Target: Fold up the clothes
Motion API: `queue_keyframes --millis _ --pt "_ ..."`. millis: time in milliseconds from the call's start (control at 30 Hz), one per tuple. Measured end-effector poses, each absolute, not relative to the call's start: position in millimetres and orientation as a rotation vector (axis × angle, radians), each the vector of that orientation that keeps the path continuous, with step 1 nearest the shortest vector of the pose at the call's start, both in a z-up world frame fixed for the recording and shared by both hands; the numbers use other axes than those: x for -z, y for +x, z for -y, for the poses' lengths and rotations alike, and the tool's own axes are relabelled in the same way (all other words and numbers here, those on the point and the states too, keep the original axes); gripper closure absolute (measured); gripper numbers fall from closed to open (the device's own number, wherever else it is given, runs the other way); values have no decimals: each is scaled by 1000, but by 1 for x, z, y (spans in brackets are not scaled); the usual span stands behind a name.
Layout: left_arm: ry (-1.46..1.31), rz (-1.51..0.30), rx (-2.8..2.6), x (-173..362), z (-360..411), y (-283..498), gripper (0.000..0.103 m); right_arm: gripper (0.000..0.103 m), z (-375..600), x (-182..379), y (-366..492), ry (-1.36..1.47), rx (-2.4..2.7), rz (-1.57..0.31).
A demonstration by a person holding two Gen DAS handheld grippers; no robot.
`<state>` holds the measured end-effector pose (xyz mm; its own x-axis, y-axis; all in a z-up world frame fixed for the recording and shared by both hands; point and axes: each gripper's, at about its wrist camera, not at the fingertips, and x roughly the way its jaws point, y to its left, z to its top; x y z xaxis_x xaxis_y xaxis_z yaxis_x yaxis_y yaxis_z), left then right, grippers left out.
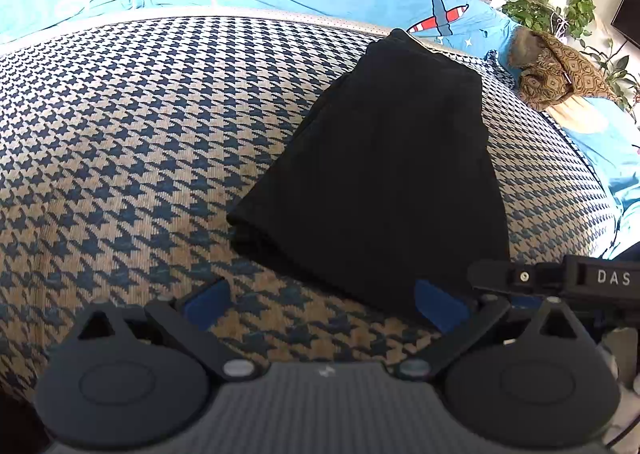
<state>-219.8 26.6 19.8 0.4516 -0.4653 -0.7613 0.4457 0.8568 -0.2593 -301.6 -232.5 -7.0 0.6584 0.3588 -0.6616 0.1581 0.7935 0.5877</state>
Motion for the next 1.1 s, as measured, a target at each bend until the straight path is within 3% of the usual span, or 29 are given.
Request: queue_keyframes --millis 67,200,233,700,867,1100 --pt "-25 -948 564 -20 -27 -220 0 46 231 7 -301 667 -120 -852" --pt "-25 -950 571 -20 -26 -221 0 83 229 7 -297 675 -113 -827" --pt "-27 -950 577 -20 -25 -221 0 86 230 7 -296 687 -115 -821" --pt "-144 -963 707 -16 -7 -202 0 90 250 -7 -295 833 -109 -660" --pt "-227 -982 732 -15 -7 -186 0 89 249 -10 -306 731 -21 -715" --pt "-276 -989 735 -16 -10 -172 0 70 224 -33 -329 489 -32 -634"
